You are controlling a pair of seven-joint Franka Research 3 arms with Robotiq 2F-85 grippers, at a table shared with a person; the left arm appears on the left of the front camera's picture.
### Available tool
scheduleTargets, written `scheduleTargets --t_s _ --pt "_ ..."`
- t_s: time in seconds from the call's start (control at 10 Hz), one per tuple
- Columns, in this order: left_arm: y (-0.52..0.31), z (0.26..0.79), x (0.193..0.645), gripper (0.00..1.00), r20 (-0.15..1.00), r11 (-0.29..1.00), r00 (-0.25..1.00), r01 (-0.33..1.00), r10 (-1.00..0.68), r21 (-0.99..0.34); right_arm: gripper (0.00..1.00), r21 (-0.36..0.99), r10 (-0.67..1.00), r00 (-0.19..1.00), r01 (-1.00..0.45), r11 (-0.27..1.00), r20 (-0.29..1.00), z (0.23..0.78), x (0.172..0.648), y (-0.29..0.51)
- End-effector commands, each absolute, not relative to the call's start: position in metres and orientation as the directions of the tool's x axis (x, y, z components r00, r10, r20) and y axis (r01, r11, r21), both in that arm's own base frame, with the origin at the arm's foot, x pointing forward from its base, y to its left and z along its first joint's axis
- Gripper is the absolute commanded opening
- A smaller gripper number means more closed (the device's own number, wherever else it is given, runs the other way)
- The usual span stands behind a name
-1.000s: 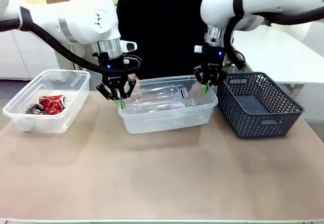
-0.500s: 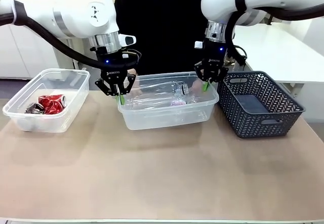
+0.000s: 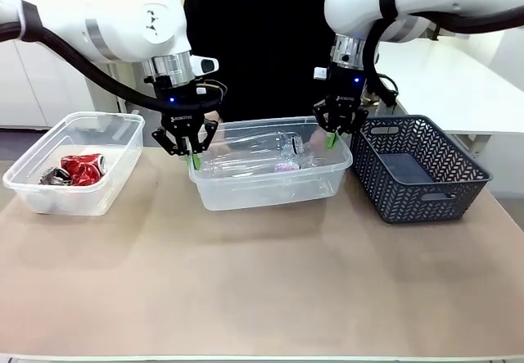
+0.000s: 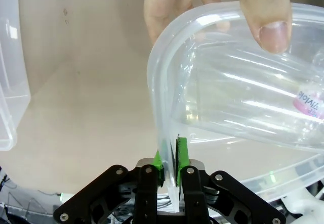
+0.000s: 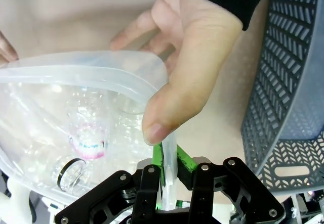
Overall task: Sort the waste into each basket.
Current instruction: Release the Organizing box you were holding.
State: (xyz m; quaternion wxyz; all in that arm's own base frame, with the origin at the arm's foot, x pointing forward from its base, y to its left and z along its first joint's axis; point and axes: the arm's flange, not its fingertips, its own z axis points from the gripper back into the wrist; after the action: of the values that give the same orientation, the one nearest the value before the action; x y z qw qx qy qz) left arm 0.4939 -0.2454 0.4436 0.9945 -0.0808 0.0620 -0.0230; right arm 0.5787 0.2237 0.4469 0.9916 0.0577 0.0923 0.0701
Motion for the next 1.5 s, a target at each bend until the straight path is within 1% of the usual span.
scheduleTargets --t_s 0.0,0.1,0.2,0.3,0.4,0.5,0.6,0.7,0.8,0.9,1.0,1.1,1.4 --pt "-0.248 0.456 0.486 0.66 -0.087 0.986 0.992 0.073 -0.086 -0.148 0.65 0.172 0.103 0.989 -0.083 0.982 -0.110 0.454 0.568 0.210" --pt "-0.247 0.464 0.481 0.94 -0.064 0.985 0.993 0.088 -0.098 -0.148 0.76 0.219 0.063 0.997 -0.054 0.974 -0.033 0.460 0.560 0.201" --pt "-0.244 0.472 0.476 1.00 -0.039 0.981 0.993 0.108 -0.116 -0.159 1.00 0.255 0.030 0.999 -0.036 0.966 0.027 0.464 0.557 0.197" --pt "-0.239 0.481 0.468 1.00 -0.001 0.984 0.996 0.090 -0.091 -0.151 1.00 0.302 -0.025 0.994 -0.008 0.953 0.104 0.469 0.554 0.191" --pt "-0.230 0.490 0.460 1.00 0.043 0.981 0.996 0.078 -0.072 -0.175 1.00 0.355 -0.062 0.982 -0.006 0.935 0.181 0.477 0.549 0.183" --pt "-0.222 0.499 0.450 1.00 0.114 0.982 0.993 0.062 -0.042 -0.176 0.98 0.416 -0.088 0.957 -0.036 0.909 0.277 0.488 0.539 0.171" --pt "-0.217 0.503 0.445 1.00 0.167 0.978 0.986 0.052 -0.017 -0.204 1.00 0.454 -0.112 0.933 -0.060 0.889 0.343 0.496 0.530 0.161" --pt "-0.214 0.503 0.443 1.00 0.230 0.975 0.972 0.012 0.041 -0.223 1.00 0.479 -0.106 0.910 -0.109 0.871 0.400 0.499 0.522 0.156" --pt "-0.214 0.499 0.444 1.00 0.320 0.965 0.934 -0.080 0.160 -0.250 1.00 0.454 -0.102 0.891 -0.125 0.882 0.443 0.498 0.516 0.154" --pt "-0.215 0.490 0.450 1.00 0.388 0.950 0.877 -0.204 0.285 -0.236 1.00 0.425 -0.049 0.885 -0.174 0.888 0.463 0.492 0.514 0.155" --pt "-0.216 0.485 0.456 1.00 0.404 0.931 0.854 -0.221 0.328 -0.290 1.00 0.387 0.031 0.903 -0.215 0.897 0.429 0.485 0.516 0.161" --pt "-0.209 0.513 0.453 1.00 0.307 0.962 0.937 -0.083 0.164 -0.259 1.00 0.431 -0.112 0.898 -0.093 0.897 0.425 0.511 0.524 0.158" --pt "-0.209 0.513 0.453 1.00 0.307 0.962 0.937 -0.083 0.164 -0.259 1.00 0.431 -0.112 0.898 -0.093 0.897 0.425 0.511 0.524 0.158"
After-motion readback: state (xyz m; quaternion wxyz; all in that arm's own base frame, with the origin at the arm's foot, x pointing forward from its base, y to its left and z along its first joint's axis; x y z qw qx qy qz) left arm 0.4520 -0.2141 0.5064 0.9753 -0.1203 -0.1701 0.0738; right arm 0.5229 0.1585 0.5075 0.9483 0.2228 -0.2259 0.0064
